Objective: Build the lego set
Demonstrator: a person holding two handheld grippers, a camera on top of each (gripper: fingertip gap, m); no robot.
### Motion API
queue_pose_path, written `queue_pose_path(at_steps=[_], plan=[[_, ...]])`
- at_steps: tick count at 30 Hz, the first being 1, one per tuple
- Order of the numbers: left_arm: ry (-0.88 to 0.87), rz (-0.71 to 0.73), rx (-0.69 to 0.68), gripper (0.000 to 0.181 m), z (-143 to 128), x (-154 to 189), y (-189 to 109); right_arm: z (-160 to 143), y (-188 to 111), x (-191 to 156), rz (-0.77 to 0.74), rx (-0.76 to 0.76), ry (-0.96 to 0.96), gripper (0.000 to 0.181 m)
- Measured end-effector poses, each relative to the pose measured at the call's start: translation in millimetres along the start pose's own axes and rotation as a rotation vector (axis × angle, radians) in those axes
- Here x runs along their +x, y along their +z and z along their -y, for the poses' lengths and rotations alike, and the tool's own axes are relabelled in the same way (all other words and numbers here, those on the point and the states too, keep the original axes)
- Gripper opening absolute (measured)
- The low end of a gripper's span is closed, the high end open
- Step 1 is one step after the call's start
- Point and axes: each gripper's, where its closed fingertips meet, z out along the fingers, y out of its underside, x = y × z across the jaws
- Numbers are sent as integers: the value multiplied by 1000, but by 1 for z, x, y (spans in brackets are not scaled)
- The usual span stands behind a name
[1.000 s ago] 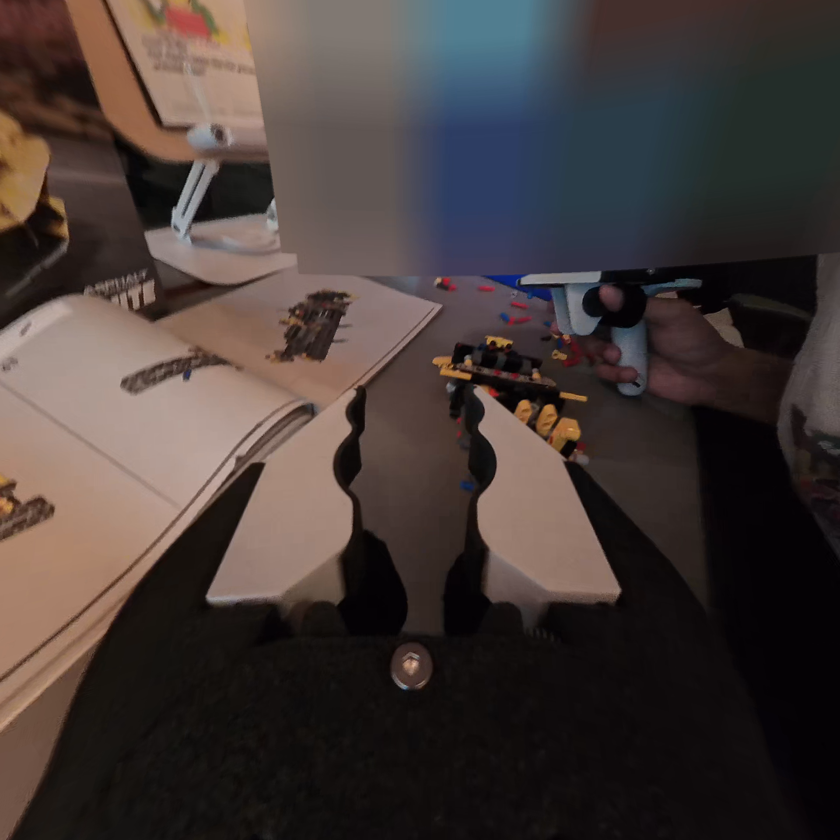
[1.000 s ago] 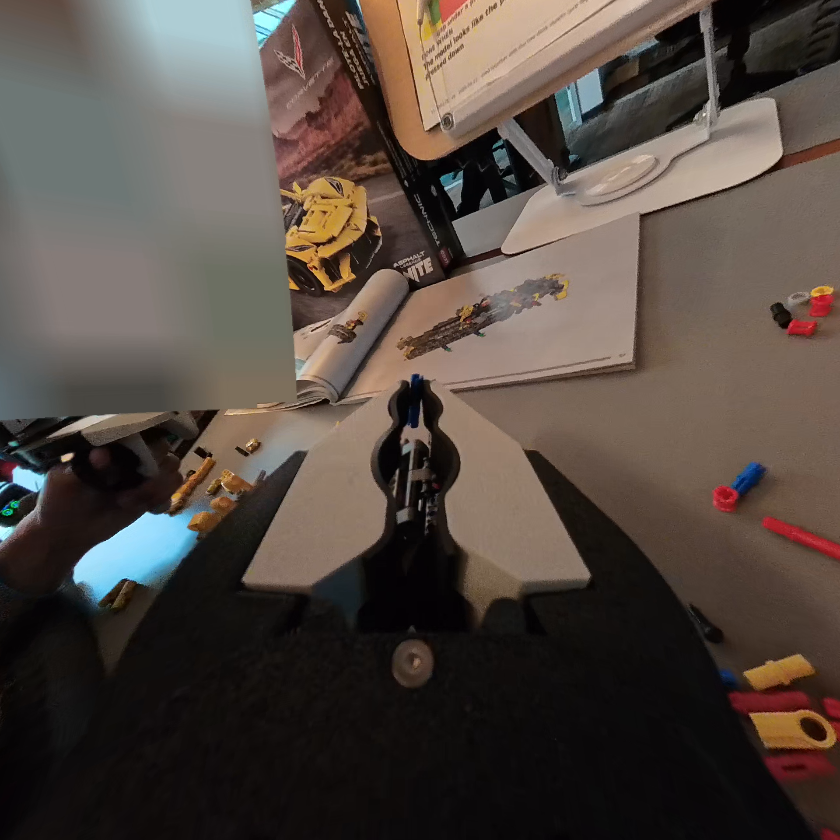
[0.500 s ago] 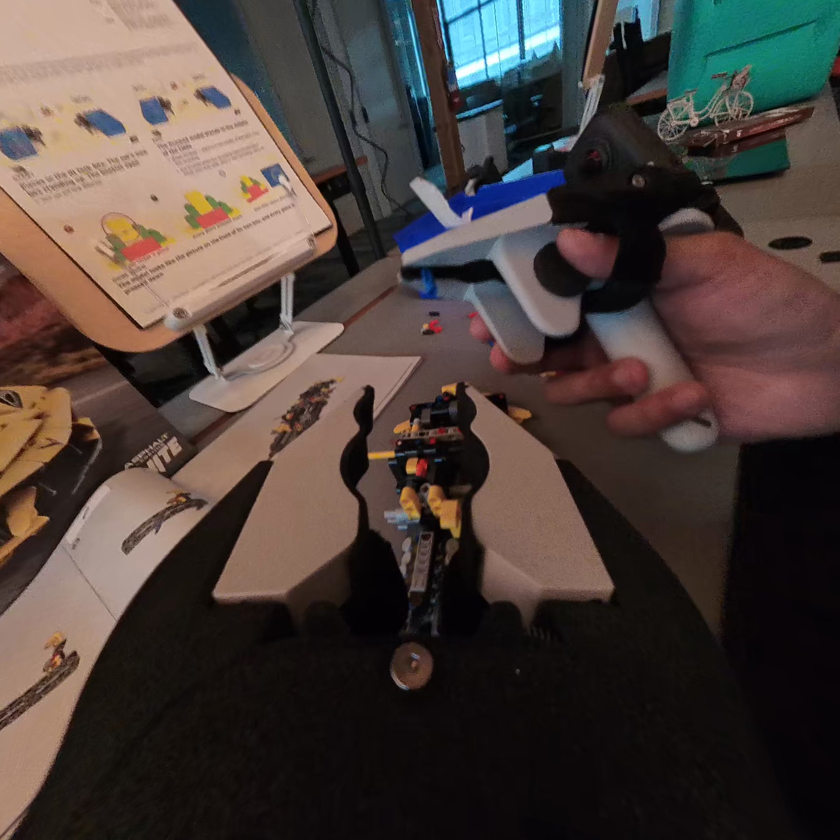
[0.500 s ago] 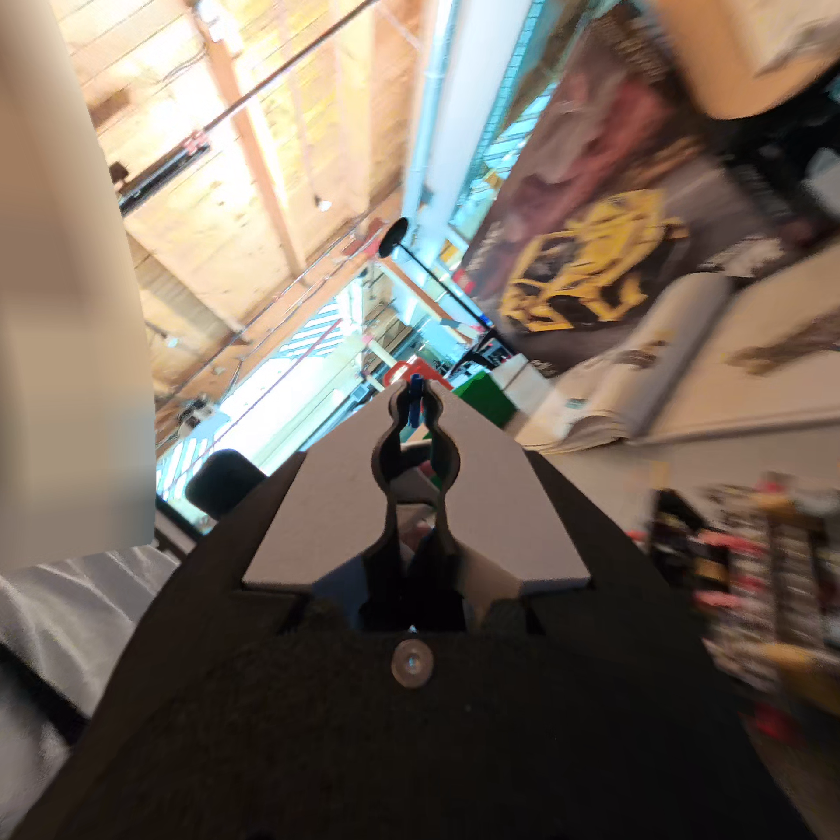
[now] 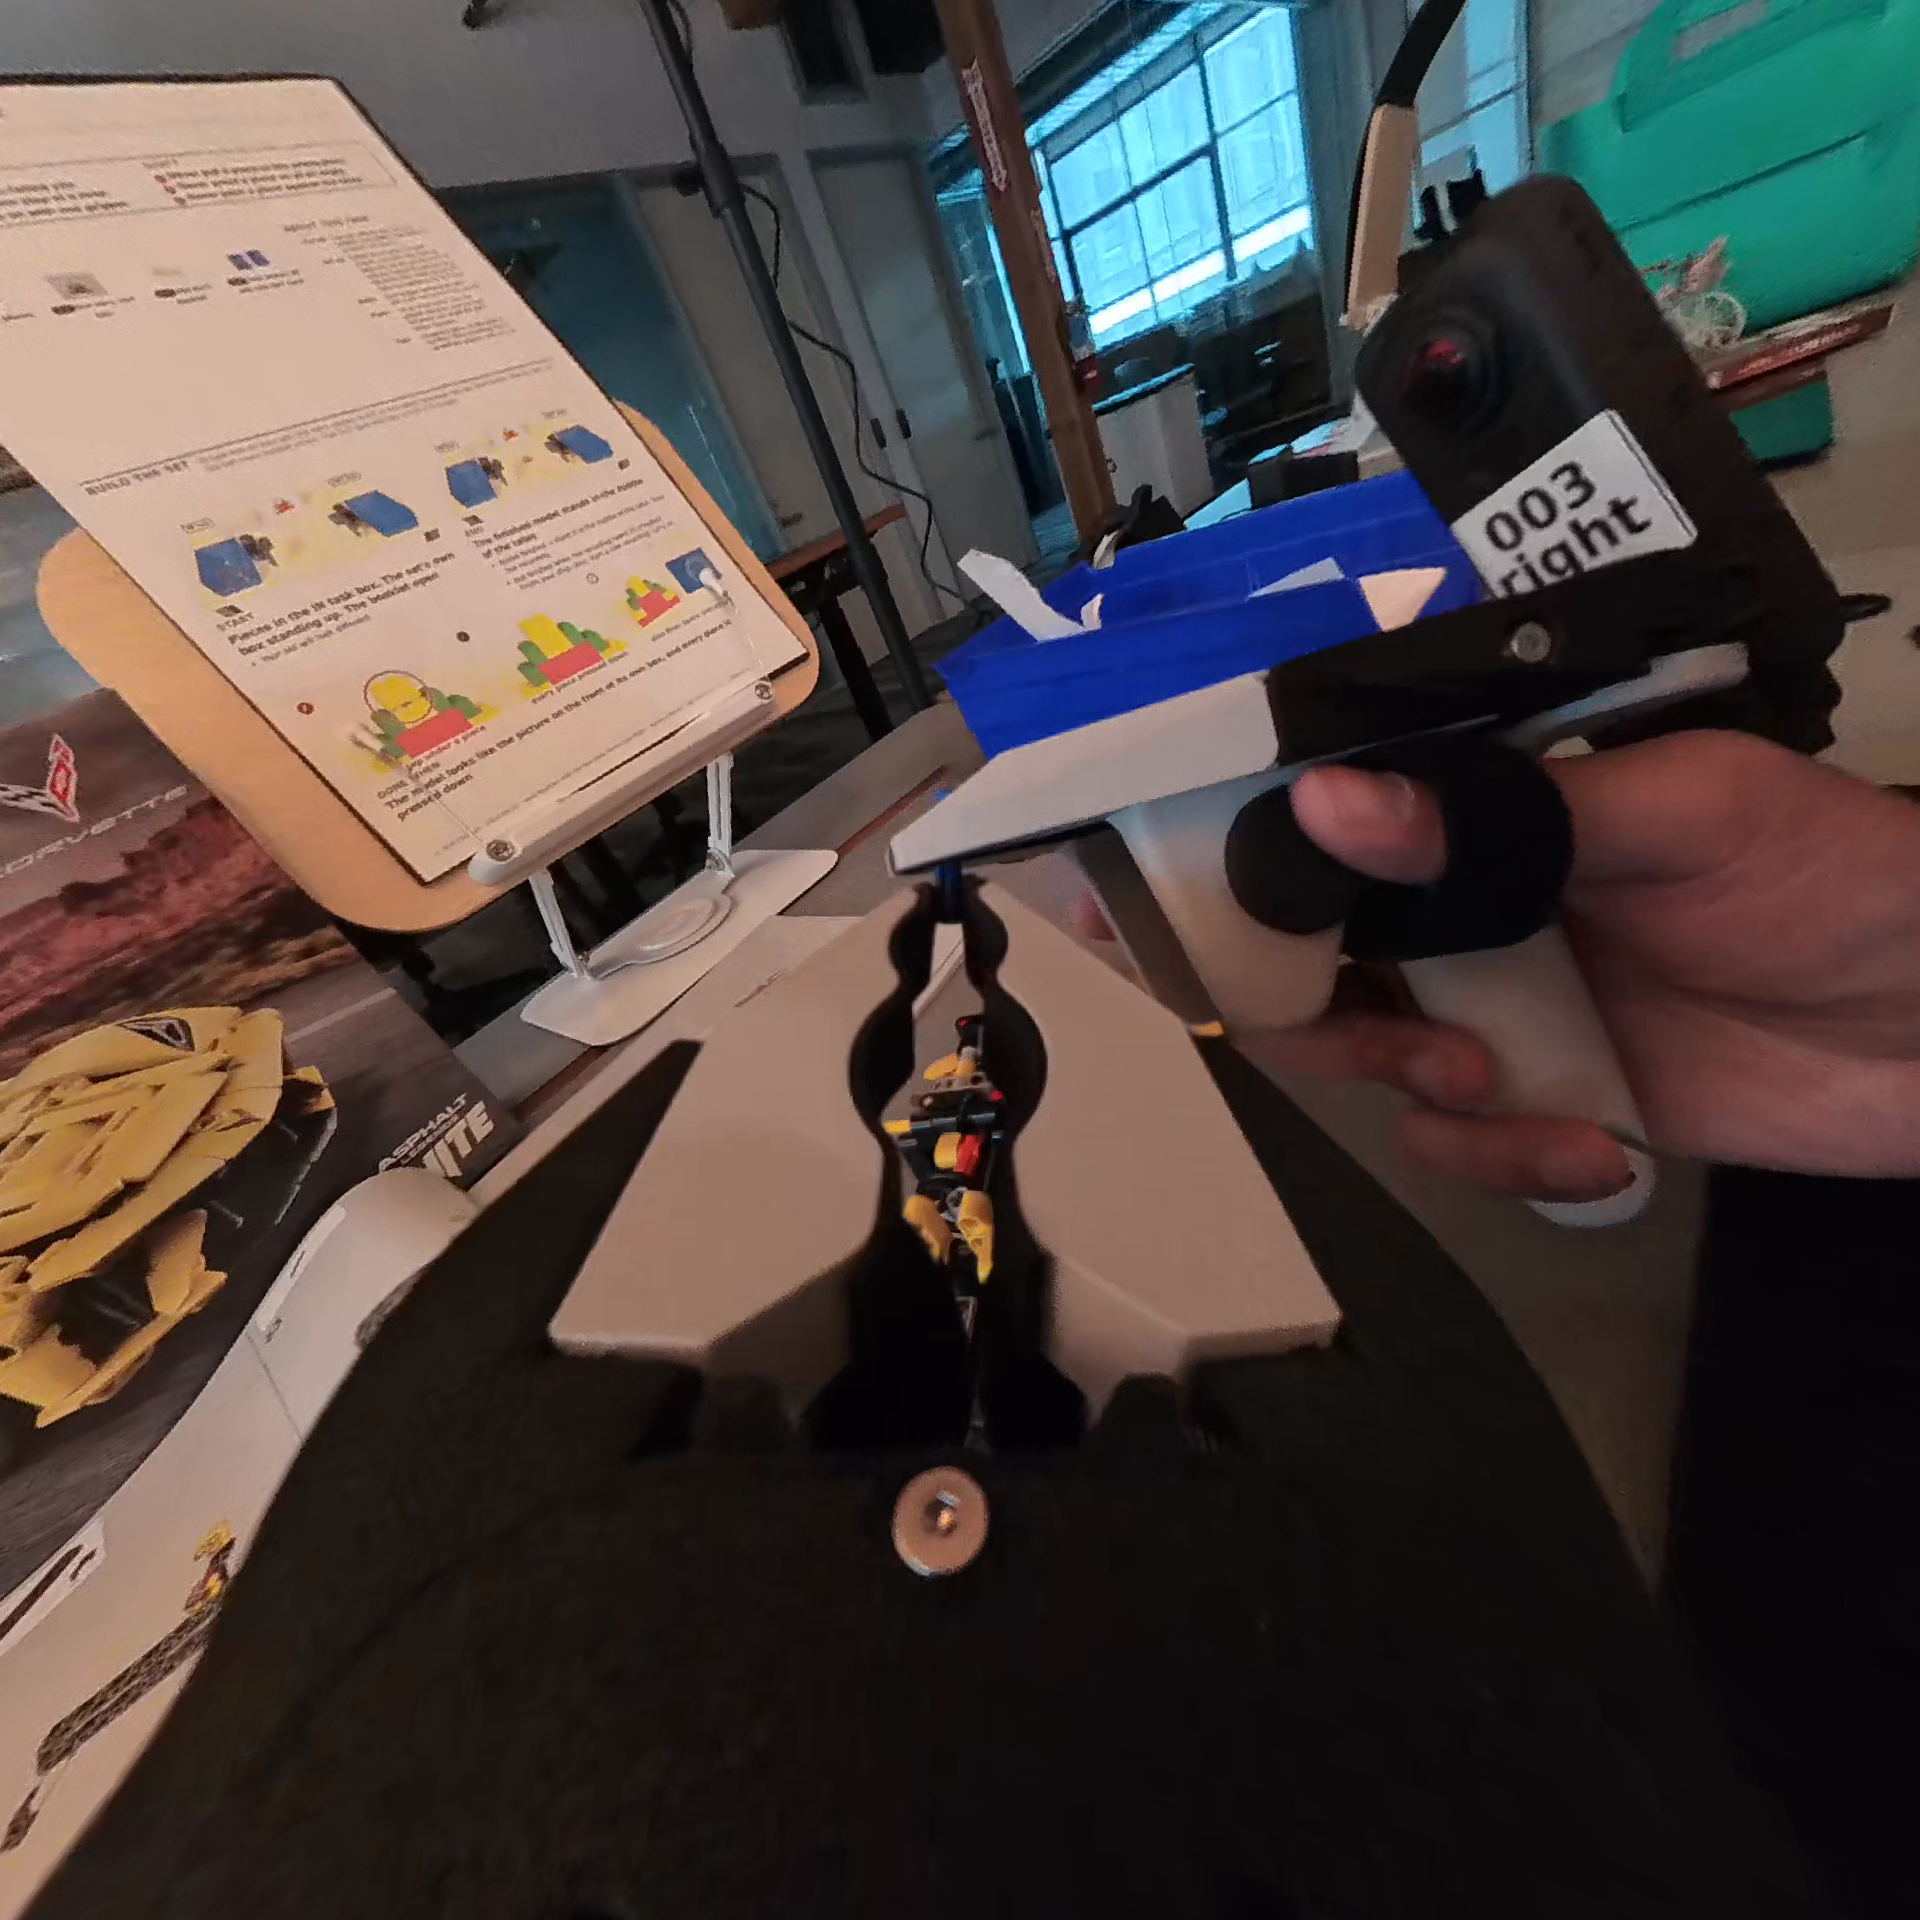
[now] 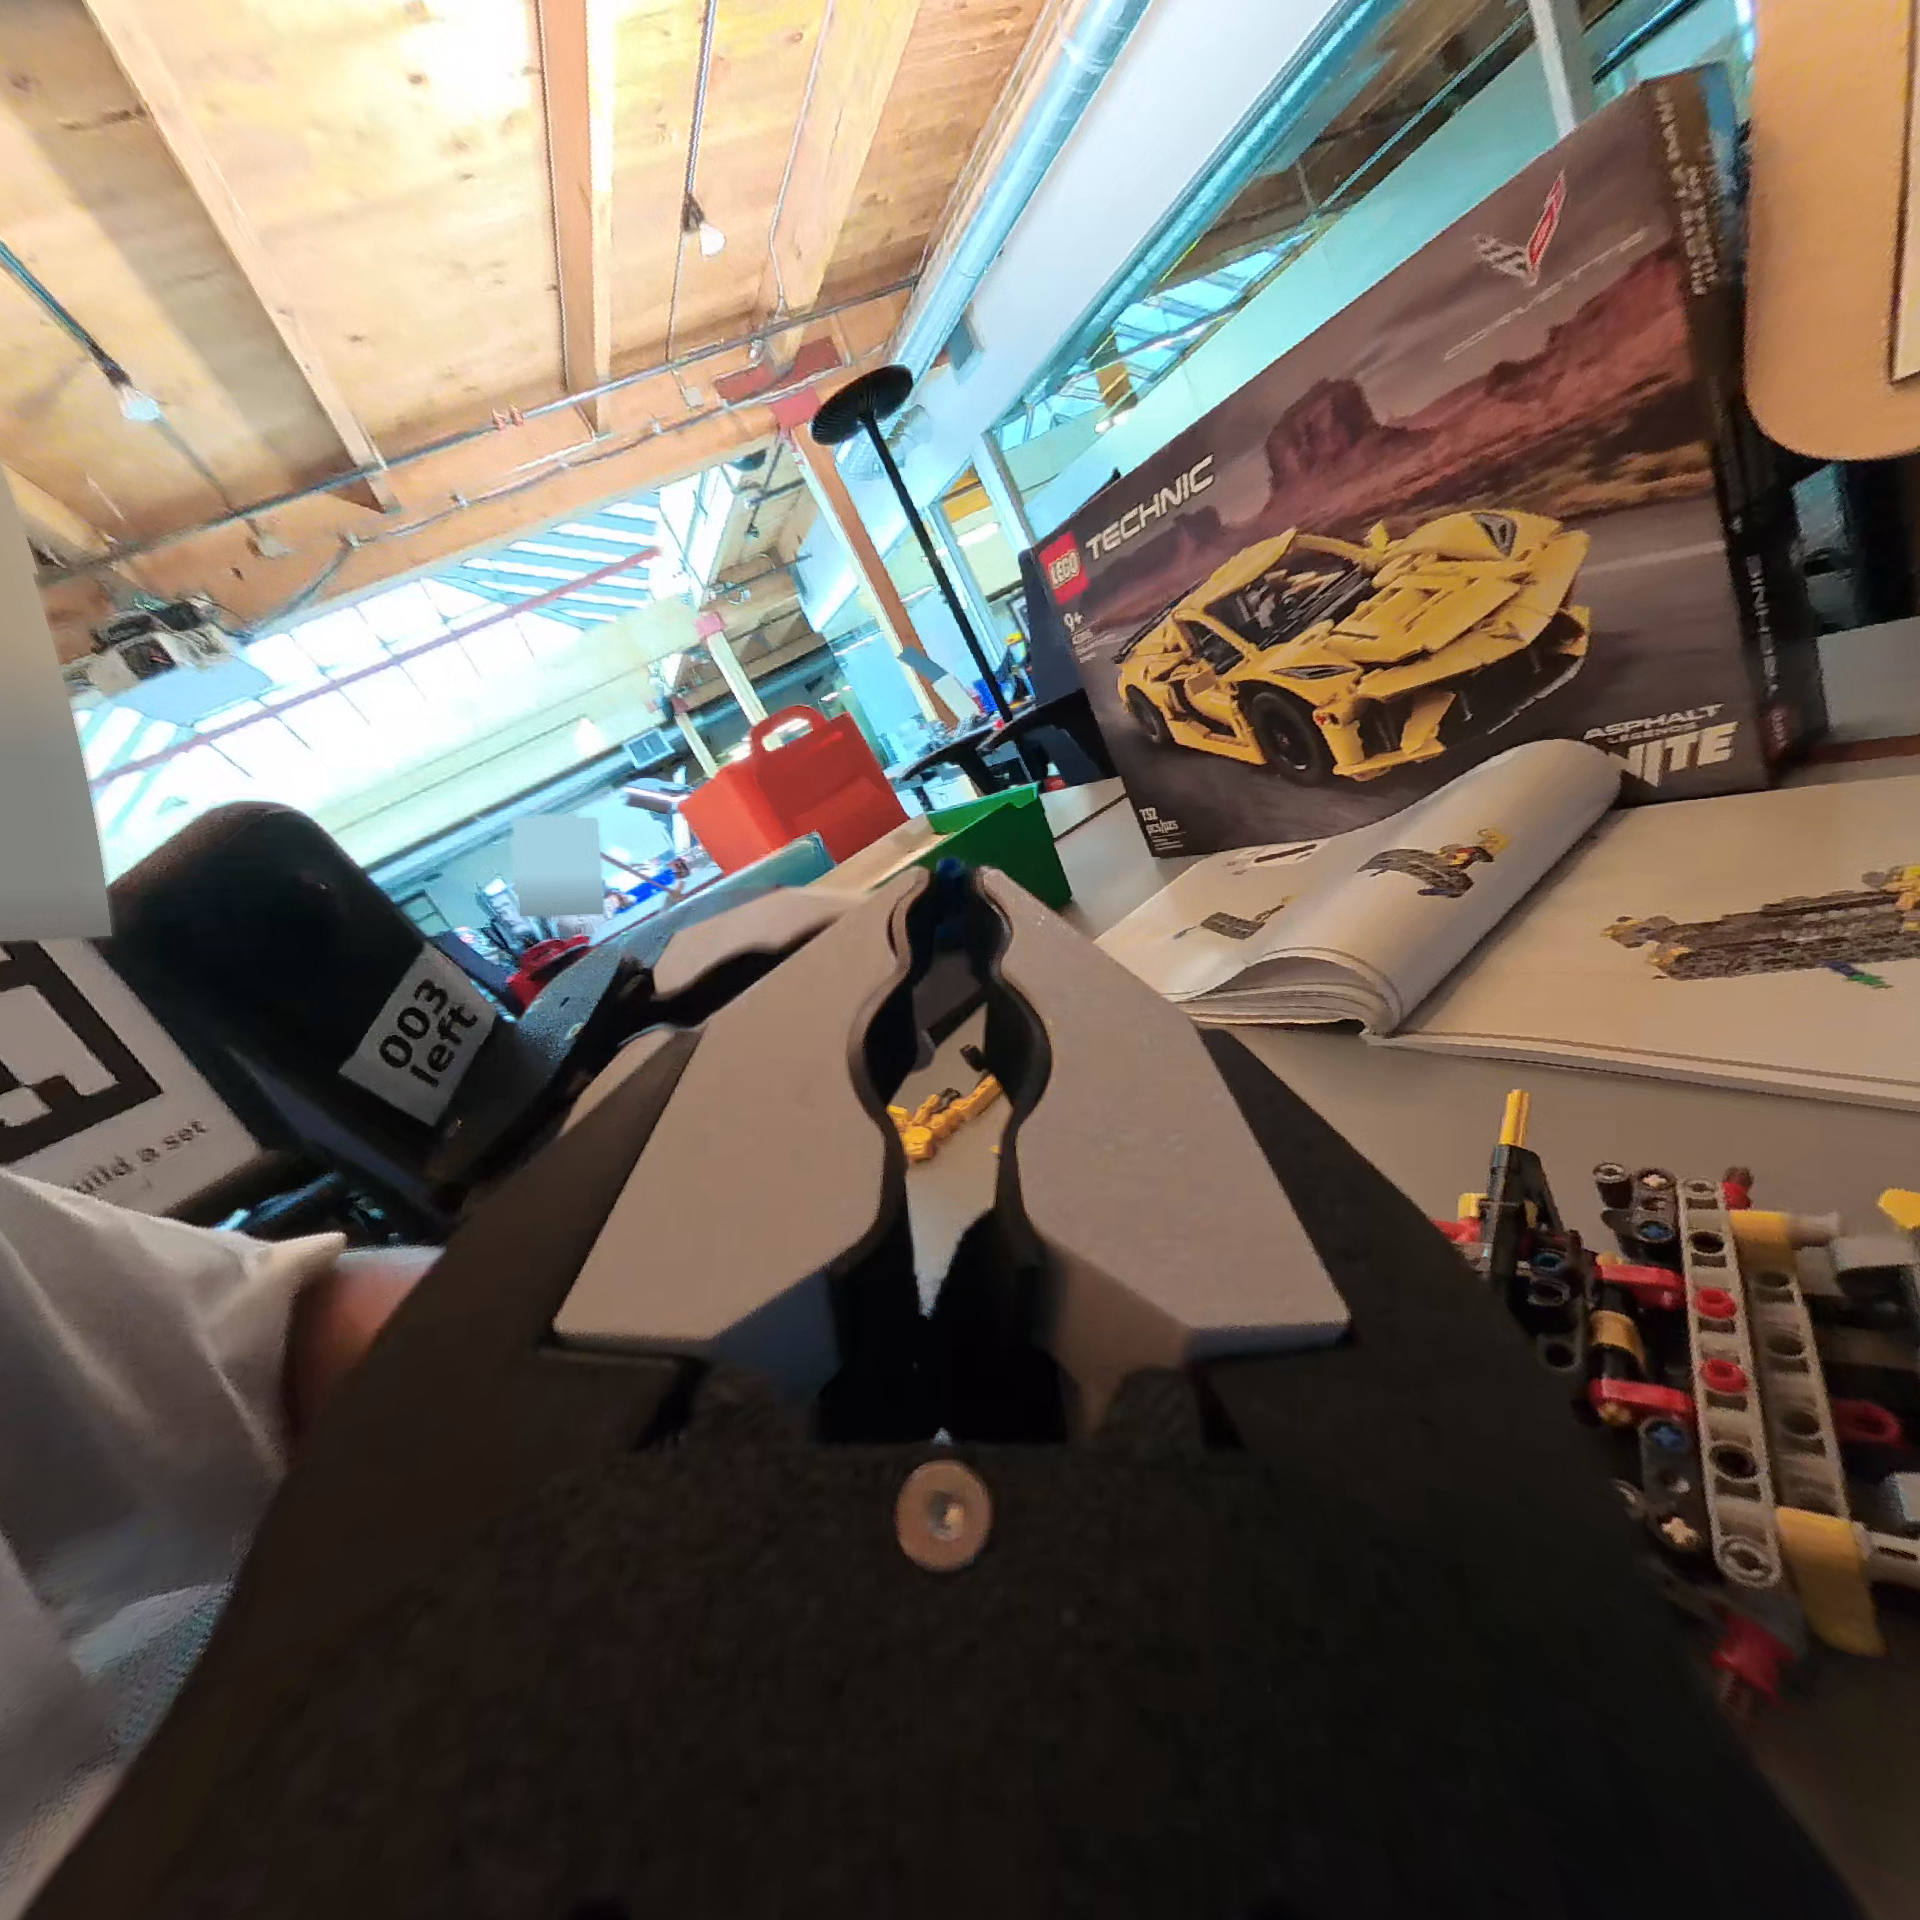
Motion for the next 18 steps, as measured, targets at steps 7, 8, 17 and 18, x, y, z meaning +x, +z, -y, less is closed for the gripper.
queue_pose_path(at_steps=[7,8,17,18], plan=[[329,27,-18,5,-9,-2,-6,-9,-4,-5,80,-104,41,5],[401,37,-26,5,-12,-3,-8,-12,-6,-4,92,-151,55,10],[750,38,-93,5,-37,-2,-13,-41,-16,1,141,-409,21,22],[762,33,-90,5,-37,-1,-13,-45,-16,-1,142,-424,10,21]])
